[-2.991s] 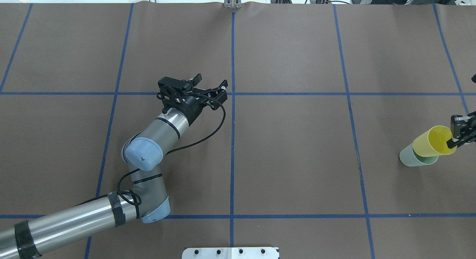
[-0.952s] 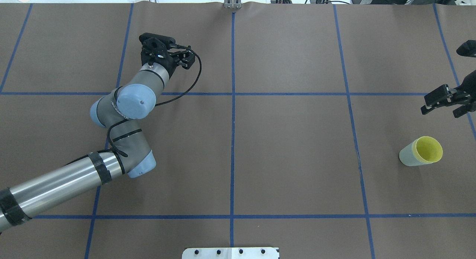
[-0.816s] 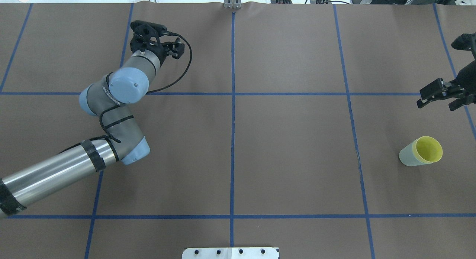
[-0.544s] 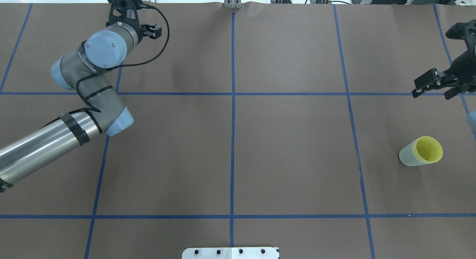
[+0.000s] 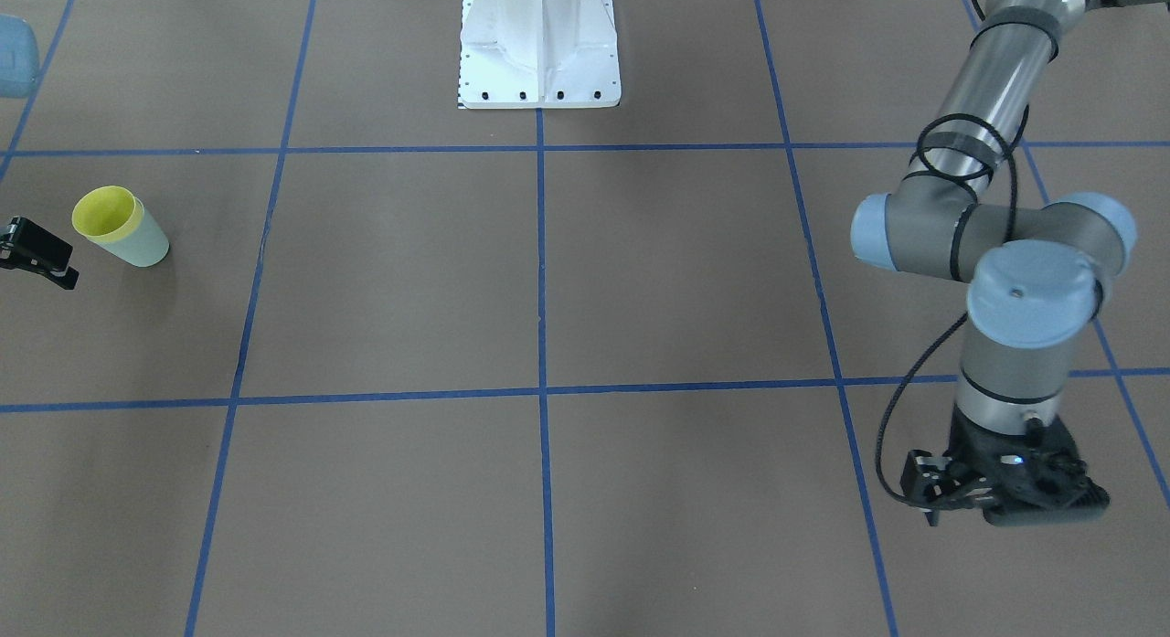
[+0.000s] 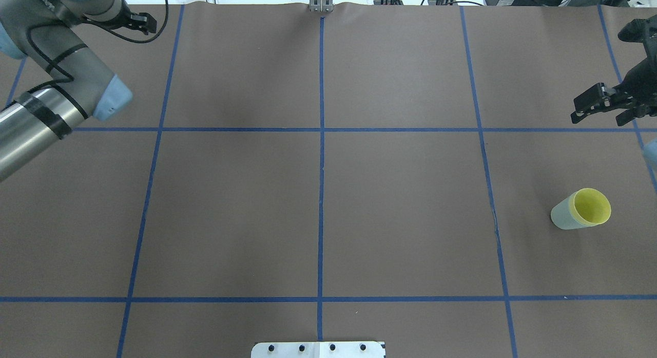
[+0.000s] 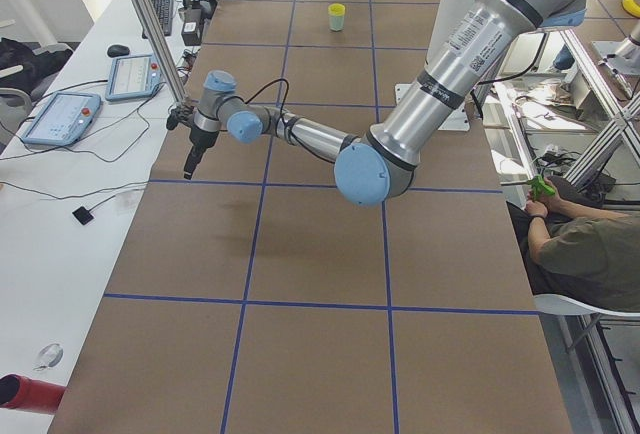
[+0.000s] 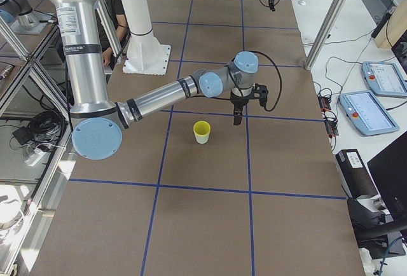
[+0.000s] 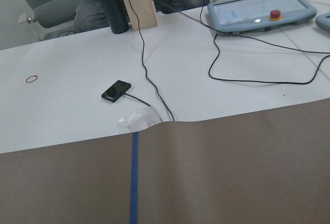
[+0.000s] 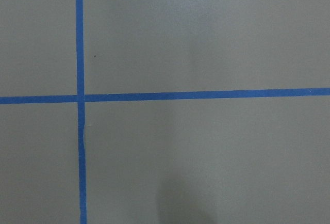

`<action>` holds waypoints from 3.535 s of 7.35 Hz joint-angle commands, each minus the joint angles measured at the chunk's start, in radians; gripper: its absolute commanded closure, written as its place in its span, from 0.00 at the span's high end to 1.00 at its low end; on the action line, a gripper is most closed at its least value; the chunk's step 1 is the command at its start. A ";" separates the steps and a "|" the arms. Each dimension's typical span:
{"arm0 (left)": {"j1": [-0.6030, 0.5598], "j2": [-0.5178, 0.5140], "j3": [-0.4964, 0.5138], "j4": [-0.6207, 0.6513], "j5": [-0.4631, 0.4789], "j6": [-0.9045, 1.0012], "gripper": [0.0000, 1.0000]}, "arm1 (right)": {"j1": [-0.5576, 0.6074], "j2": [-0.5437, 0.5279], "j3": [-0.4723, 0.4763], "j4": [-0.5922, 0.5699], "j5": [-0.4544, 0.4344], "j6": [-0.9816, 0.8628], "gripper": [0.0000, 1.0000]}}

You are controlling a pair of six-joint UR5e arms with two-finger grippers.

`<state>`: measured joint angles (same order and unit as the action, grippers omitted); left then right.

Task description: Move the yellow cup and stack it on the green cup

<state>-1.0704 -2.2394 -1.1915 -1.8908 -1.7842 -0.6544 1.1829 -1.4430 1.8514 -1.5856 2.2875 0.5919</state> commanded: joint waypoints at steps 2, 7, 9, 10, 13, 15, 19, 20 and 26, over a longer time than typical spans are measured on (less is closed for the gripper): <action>-0.231 0.026 -0.022 0.170 -0.454 0.243 1.00 | 0.047 0.036 -0.046 -0.004 0.010 -0.021 1.00; -0.456 0.377 -0.126 0.132 -0.607 0.811 1.00 | 0.121 0.047 -0.107 -0.016 0.029 -0.116 1.00; -0.462 0.560 -0.306 0.110 -0.516 0.828 1.00 | 0.177 -0.008 -0.107 -0.014 0.029 -0.205 1.00; -0.464 0.648 -0.363 0.111 -0.470 0.828 1.00 | 0.182 -0.022 -0.107 -0.016 0.027 -0.228 1.00; -0.462 0.748 -0.404 0.096 -0.503 0.695 1.00 | 0.184 -0.036 -0.109 -0.024 0.023 -0.236 1.00; -0.462 0.802 -0.458 0.075 -0.504 0.682 1.00 | 0.184 -0.042 -0.106 -0.030 0.026 -0.259 1.00; -0.462 0.814 -0.464 0.073 -0.606 0.691 1.00 | 0.184 -0.068 -0.123 0.007 0.021 -0.262 1.00; -0.461 0.831 -0.477 0.068 -0.594 0.688 1.00 | 0.184 -0.068 -0.112 0.007 0.027 -0.264 1.00; -0.457 0.908 -0.625 0.067 -0.578 0.683 1.00 | 0.182 -0.092 -0.124 0.012 0.018 -0.261 1.00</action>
<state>-1.5291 -1.3328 -1.8025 -1.8239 -2.3620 0.0286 1.3655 -1.5223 1.7299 -1.5775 2.3055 0.3301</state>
